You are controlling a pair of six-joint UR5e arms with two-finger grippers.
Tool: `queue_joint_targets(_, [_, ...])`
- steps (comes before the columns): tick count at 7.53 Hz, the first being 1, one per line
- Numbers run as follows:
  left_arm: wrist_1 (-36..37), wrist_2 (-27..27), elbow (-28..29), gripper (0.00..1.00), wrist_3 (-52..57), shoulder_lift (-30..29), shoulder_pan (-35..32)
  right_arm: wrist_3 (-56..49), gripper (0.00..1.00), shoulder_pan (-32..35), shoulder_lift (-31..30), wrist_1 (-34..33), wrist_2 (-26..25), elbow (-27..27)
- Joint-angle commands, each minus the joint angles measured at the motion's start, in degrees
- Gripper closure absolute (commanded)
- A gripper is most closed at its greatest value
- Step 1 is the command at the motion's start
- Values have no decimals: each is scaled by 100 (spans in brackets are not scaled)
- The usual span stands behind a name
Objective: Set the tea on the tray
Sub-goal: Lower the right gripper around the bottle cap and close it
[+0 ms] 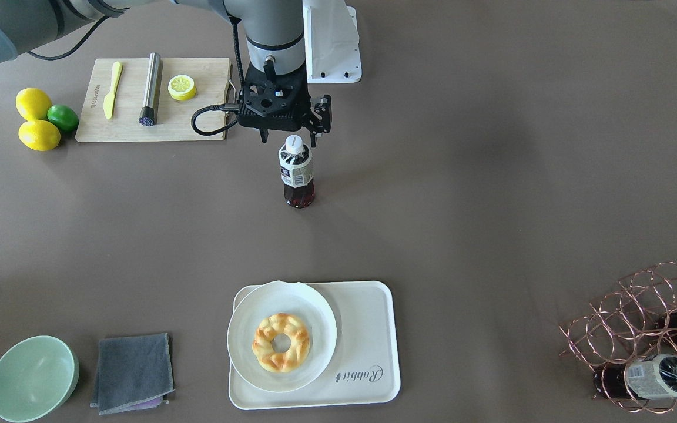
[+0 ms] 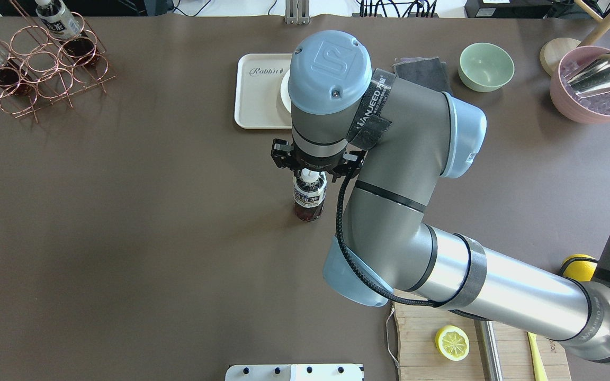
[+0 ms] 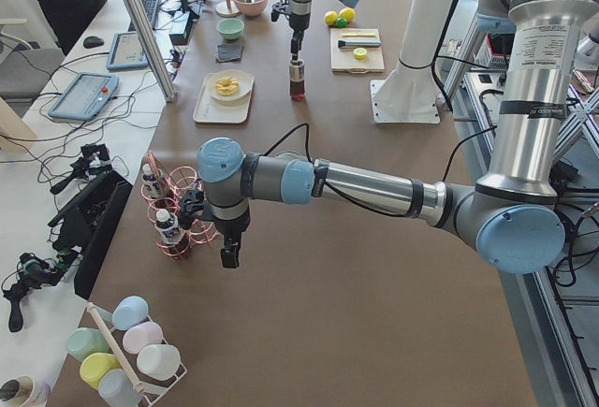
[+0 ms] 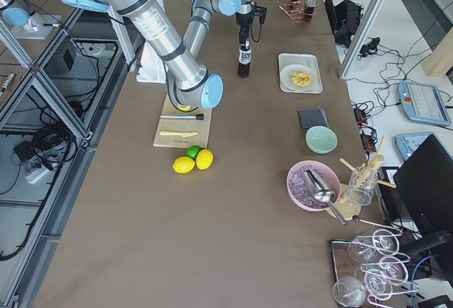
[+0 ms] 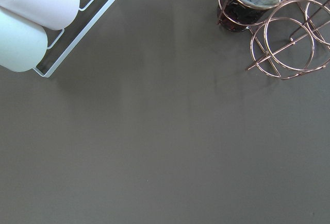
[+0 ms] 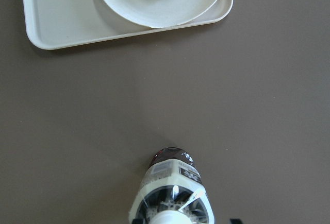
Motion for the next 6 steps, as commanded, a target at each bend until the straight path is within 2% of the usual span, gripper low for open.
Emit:
queue_joint_targets(1, [0,8,15,2,0,-30,14,-47,100,4,-3,7,-19,-64])
queue_joint_targets(6, [18,0,15,2,-157,-152,22,-90,100,424,137,-63,208,120])
